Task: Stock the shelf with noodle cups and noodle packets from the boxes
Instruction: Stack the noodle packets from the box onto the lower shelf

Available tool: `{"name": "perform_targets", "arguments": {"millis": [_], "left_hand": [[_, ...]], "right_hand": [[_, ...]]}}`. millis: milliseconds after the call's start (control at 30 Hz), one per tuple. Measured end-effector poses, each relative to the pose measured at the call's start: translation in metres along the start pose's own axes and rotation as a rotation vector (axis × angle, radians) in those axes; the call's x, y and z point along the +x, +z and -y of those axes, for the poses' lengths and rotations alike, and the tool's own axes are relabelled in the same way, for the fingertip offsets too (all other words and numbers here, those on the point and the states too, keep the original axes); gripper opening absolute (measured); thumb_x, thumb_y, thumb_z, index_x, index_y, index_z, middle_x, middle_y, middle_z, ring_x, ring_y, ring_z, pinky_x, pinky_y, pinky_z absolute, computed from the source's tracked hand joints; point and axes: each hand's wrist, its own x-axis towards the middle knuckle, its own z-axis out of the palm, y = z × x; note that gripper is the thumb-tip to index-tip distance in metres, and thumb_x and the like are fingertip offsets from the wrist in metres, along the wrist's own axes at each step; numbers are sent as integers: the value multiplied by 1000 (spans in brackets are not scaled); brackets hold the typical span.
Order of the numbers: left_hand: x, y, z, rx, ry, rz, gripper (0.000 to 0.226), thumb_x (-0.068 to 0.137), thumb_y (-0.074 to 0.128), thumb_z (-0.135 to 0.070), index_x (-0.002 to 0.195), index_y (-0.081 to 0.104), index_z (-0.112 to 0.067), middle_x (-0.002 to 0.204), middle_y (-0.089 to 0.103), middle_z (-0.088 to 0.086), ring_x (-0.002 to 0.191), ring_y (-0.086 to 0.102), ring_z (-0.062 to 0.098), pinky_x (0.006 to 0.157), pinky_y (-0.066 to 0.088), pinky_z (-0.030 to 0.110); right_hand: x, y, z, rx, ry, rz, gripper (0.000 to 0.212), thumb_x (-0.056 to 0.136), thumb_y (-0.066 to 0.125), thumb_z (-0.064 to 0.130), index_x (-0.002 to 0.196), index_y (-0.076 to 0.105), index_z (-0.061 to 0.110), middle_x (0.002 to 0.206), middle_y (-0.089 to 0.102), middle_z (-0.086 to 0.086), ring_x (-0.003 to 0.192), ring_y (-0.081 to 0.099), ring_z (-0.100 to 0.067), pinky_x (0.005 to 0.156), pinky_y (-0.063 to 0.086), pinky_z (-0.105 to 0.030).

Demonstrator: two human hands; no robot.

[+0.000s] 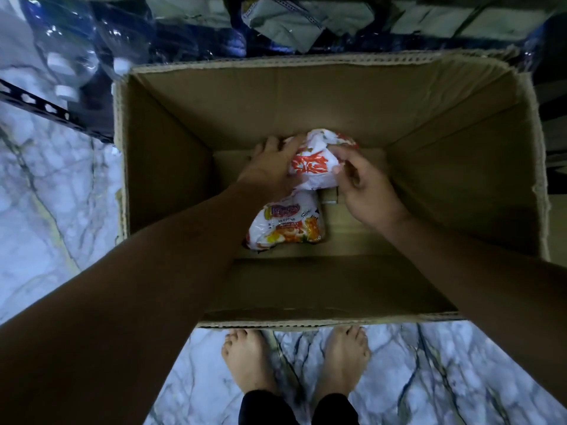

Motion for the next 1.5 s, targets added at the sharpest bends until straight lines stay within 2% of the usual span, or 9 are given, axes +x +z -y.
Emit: {"name": "perform_targets", "arguments": {"millis": [133,300,500,700,833,967,1200,1367,1500], "left_hand": [[-9,-6,-7,67,27,-110,66,95,65,-23,155,37,-22,144,50,18,127,51,42,105,44,47],[-57,-28,-10,153,25,-300,59,93,58,-13,150,44,-22,132,57,11,120,52,35,84,50,45],[-85,-44,15,212,-140,-384,49,97,54,-16,144,48,-28,130,56,8,118,49,35,81,52,50],[-70,-47,22,306,-174,-278,45,97,55,-18,141,55,-29,133,53,7,123,49,35,79,51,46],[-72,-51,18,288,-168,-305,40,96,63,-29,136,57,-27,130,55,9,118,54,35,75,50,44],[-84,-49,6,209,-205,-348,27,100,56,-27,125,59,-18,122,58,13,108,61,39,68,38,40],[-107,-32,-9,-240,-244,-336,36,101,52,-37,128,61,-14,116,65,13,103,63,33,87,55,45],[-115,-38,-18,-81,-59,-204,49,103,56,-32,149,48,-18,142,50,13,123,58,32,96,55,43],[-90,-50,-12,506,266,80,77,95,67,-37,159,29,-17,161,30,16,151,27,38,121,31,55]], "right_hand": [[-2,-4,7,146,65,50,37,104,55,17,136,52,36,131,58,14,115,54,14,98,43,-11],[-14,11,13,60,355,-306,22,100,57,16,121,57,19,103,57,10,99,57,-14,88,47,-30],[-7,57,16,167,562,230,28,97,67,28,120,50,28,108,61,9,100,62,-13,87,52,-31],[10,77,11,58,551,311,98,81,86,32,156,26,20,146,54,-9,131,54,-31,108,46,-44],[-3,56,5,0,593,286,90,76,90,33,150,40,20,146,53,-6,126,54,-26,94,49,-35],[-25,20,-3,-212,441,204,73,70,93,30,128,49,24,121,63,-6,105,64,-25,70,50,-29],[-40,-54,-14,-529,310,392,56,89,76,36,135,46,25,130,64,-7,106,62,-24,80,50,-35],[-30,-65,-4,-763,38,486,76,88,73,48,150,33,27,152,43,-8,129,53,-28,93,50,-38],[-27,-49,4,-901,-275,631,72,93,62,56,154,27,42,158,30,-4,142,34,-26,107,42,-45]]}}
